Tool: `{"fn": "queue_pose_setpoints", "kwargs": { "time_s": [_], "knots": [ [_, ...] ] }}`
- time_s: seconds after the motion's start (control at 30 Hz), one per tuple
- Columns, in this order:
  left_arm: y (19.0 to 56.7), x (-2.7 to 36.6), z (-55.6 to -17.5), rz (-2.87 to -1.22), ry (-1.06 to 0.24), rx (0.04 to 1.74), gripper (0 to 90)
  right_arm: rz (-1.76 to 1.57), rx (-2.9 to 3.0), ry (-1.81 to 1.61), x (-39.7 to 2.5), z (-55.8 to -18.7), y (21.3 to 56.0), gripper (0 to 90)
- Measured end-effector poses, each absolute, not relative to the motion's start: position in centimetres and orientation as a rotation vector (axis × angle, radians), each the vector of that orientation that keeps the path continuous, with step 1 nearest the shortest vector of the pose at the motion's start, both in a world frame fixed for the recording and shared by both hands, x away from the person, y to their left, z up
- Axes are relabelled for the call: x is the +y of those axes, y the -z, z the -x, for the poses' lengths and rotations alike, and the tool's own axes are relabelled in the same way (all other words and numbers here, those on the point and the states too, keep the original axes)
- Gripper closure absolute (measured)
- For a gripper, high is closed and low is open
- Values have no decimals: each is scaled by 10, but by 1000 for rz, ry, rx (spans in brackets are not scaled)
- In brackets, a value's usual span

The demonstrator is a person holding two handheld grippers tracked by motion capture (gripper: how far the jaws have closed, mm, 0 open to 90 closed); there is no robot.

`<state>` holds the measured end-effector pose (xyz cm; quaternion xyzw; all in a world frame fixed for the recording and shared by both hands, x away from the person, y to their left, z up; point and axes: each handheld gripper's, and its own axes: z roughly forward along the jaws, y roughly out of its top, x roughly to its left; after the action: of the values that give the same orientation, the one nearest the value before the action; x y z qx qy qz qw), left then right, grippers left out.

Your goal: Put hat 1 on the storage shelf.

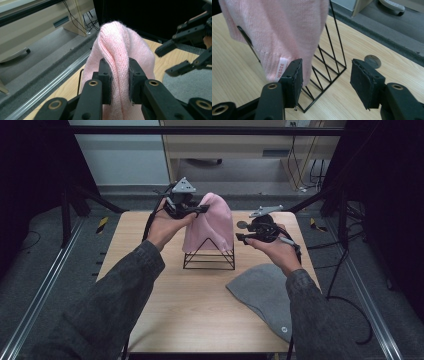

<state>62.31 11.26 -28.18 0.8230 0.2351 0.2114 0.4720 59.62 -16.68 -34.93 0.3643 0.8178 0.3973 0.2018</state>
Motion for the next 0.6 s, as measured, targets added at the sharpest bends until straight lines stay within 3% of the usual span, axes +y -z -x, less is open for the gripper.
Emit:
{"fn": "queue_pose_setpoints", "kwargs": {
  "time_s": [0.6],
  "knots": [
    [304, 111, -623, -2040, -519, 590, 739, -1041, 2311, -1044, -153, -590, 370, 348]
  ]
}}
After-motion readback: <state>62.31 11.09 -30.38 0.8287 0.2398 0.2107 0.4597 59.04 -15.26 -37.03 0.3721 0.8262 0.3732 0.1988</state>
